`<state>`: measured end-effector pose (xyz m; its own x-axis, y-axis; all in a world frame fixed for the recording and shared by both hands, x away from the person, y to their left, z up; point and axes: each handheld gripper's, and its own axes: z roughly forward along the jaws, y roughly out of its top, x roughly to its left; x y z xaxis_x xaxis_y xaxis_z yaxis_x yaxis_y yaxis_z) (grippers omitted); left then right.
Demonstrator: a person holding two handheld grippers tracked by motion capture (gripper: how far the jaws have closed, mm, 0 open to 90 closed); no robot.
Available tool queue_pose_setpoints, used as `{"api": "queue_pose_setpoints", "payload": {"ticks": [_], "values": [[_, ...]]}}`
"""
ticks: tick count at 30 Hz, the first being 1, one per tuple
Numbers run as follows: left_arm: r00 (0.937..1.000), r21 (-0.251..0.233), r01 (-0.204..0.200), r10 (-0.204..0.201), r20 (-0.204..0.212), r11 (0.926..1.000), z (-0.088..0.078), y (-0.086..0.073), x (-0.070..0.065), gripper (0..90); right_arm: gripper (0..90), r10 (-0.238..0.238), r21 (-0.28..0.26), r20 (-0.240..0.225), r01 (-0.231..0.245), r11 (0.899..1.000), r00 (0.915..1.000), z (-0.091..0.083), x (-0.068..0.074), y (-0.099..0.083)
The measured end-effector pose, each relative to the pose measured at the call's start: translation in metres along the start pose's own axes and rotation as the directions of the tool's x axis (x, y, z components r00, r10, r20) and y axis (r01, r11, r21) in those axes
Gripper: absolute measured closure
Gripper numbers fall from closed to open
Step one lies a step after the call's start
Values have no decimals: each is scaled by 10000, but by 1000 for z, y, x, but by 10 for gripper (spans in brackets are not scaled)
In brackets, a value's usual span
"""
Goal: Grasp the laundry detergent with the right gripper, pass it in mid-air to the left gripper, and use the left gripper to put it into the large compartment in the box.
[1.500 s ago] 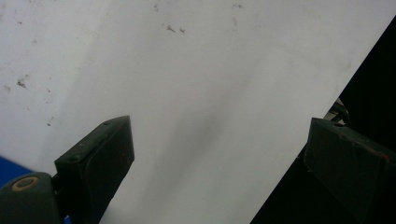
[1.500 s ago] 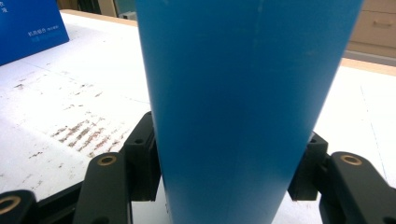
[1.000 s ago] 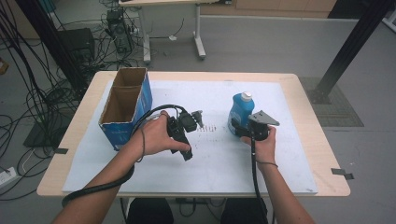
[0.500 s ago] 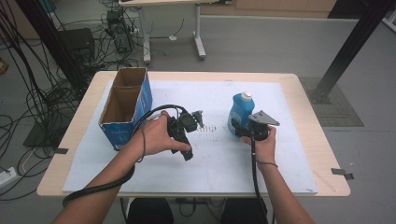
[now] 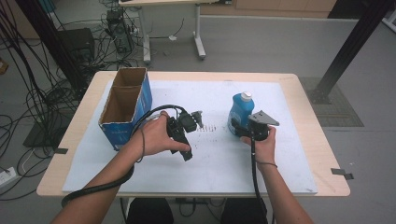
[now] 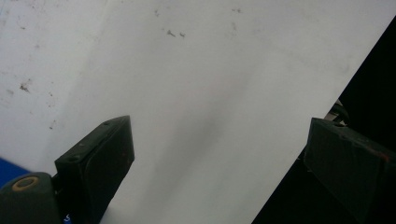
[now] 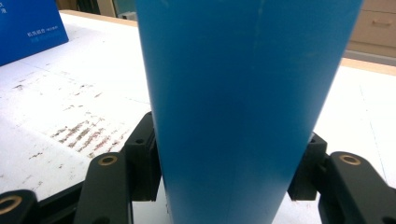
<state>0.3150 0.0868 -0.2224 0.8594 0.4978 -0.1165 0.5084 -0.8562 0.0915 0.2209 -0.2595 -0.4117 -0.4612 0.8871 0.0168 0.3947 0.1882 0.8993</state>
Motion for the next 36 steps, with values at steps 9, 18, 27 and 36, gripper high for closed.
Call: {"api": "queue_pose_setpoints", "payload": {"ticks": [9, 18, 27, 36], "values": [[9999, -32, -8, 7, -139, 10000, -1, -7, 0, 90, 415, 10, 55, -178, -9, 10000, 9998, -2, -4, 2], [9997, -78, 1, -3, -231, 10000, -7, -13, 2, 91, 419, 90, -27, -424, -91, 10000, 9991, -10, -8, 1], [9992, -414, -209, 195, -347, 9989, -19, -19, 1, 90, 420, -1, -186, -1079, -19, 9998, 9942, -22, -15, 4], [9985, -551, -466, 450, -296, 9974, -30, -22, 1, 92, 421, -106, -230, -1853, 64, 9997, 9826, -31, -23, 11]]}}
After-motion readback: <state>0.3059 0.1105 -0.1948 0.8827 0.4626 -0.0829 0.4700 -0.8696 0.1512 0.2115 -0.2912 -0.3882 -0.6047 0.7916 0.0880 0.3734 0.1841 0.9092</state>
